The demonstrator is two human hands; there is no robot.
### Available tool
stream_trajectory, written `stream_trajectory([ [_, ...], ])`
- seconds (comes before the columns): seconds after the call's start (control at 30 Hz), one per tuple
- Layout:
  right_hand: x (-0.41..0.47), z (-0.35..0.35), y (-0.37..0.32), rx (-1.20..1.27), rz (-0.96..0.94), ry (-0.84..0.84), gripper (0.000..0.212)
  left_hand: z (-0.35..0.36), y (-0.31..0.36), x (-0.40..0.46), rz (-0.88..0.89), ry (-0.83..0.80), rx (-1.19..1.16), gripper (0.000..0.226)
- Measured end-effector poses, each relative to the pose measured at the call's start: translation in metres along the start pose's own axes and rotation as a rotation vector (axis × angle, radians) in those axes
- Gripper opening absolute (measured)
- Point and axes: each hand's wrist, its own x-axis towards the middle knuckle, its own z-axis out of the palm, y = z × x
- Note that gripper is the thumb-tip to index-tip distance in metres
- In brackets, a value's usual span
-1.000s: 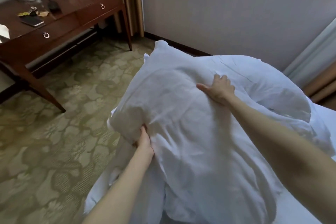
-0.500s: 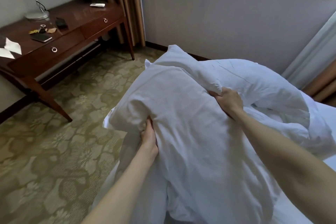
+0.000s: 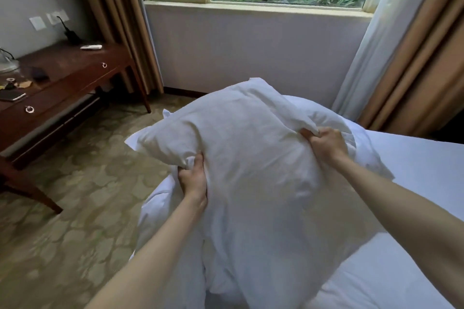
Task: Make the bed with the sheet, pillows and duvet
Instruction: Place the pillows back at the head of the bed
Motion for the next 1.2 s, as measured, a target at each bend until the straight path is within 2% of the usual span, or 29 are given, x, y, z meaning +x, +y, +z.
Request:
stream_trajectory([
  [0.03, -0.005, -0.013, 0.01, 0.005, 0.017, 0.012, 0.047, 0.007, 0.005, -0.005, 0.041, -0.037, 0.01, 0.044],
  [0.13, -0.023, -0.052, 0.043, 0.049, 0.063, 0.044, 0.046, 0.031, 0.014, -0.025, 0.132, -0.129, 0.06, 0.07],
  [0.17, -0.03, -0.064, 0.053, 0.055, 0.074, 0.049, 0.043, 0.04, 0.017, -0.033, 0.162, -0.153, 0.081, 0.071],
  [0.27, -0.051, -0.099, 0.087, 0.07, 0.108, 0.07, 0.04, 0.069, 0.019, -0.061, 0.211, -0.249, 0.127, 0.066],
  [0.5, -0.083, -0.184, 0.154, 0.324, 0.202, 0.226, 0.054, 0.137, 0.034, -0.139, 0.271, -0.414, 0.372, 0.056],
  [0.63, -0.096, -0.225, 0.192, 0.458, 0.203, 0.306, 0.057, 0.171, 0.058, -0.183, 0.17, -0.527, 0.581, 0.068],
  [0.7, -0.101, -0.241, 0.207, 0.547, 0.228, 0.342, 0.055, 0.19, 0.074, -0.203, 0.15, -0.629, 0.588, 0.059],
  [0.77, -0.102, -0.256, 0.218, 0.642, 0.262, 0.38, 0.055, 0.204, 0.089, -0.231, 0.139, -0.714, 0.478, 0.036],
  [0.9, -0.096, -0.288, 0.231, 0.81, 0.329, 0.457, 0.055, 0.218, 0.098, -0.261, 0.099, -0.965, 0.234, 0.034],
  [1.0, -0.085, -0.305, 0.237, 0.886, 0.32, 0.502, 0.052, 0.224, 0.083, -0.259, 0.045, -1.092, 0.186, 0.027],
  [1.1, -0.077, -0.313, 0.242, 0.888, 0.315, 0.519, 0.051, 0.236, 0.061, -0.268, -0.088, -1.15, 0.254, 0.038],
  [1.13, -0.076, -0.314, 0.243, 0.867, 0.311, 0.528, 0.051, 0.242, 0.054, -0.271, -0.082, -1.123, 0.311, 0.04],
  [1.2, -0.076, -0.317, 0.246, 0.821, 0.297, 0.559, 0.052, 0.251, 0.038, -0.28, -0.033, -1.077, 0.426, 0.062],
])
